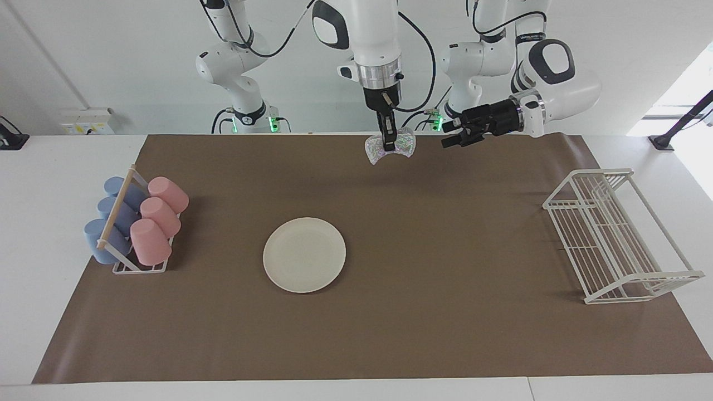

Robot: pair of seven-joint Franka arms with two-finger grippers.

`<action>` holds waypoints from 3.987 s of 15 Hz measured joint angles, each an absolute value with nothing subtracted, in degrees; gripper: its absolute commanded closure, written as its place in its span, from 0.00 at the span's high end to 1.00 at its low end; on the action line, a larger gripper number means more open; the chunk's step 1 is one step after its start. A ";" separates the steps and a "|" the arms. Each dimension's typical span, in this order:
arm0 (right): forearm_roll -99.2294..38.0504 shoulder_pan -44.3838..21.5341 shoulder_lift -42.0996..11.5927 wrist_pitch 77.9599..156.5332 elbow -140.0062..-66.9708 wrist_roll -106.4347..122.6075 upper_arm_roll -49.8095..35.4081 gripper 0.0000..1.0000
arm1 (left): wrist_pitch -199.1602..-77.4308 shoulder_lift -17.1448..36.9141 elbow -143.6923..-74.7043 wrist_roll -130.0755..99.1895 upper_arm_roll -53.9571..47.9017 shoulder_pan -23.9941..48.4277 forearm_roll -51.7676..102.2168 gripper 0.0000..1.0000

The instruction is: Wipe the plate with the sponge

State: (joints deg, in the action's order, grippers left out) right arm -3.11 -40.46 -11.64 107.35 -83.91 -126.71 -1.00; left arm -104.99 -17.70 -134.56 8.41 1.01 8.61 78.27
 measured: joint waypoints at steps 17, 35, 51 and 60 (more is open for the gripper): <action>-3.07 -40.70 -11.76 107.35 -83.90 -126.70 -1.01 0.99 | -109.93 -12.76 -129.16 9.35 1.30 17.52 79.44 0.00; -2.84 -16.74 -3.26 91.62 -86.79 -42.64 0.20 1.00 | -109.15 -11.63 -126.95 0.70 2.51 13.33 47.31 0.00; -2.84 -8.01 -0.11 82.89 -87.33 -14.10 0.00 1.00 | -82.23 3.69 -93.67 -15.42 1.32 13.23 -18.76 0.00; -2.84 -4.17 0.08 82.94 -88.69 -10.88 -0.12 1.00 | -83.74 14.55 -93.33 -16.90 1.53 15.60 -58.86 0.00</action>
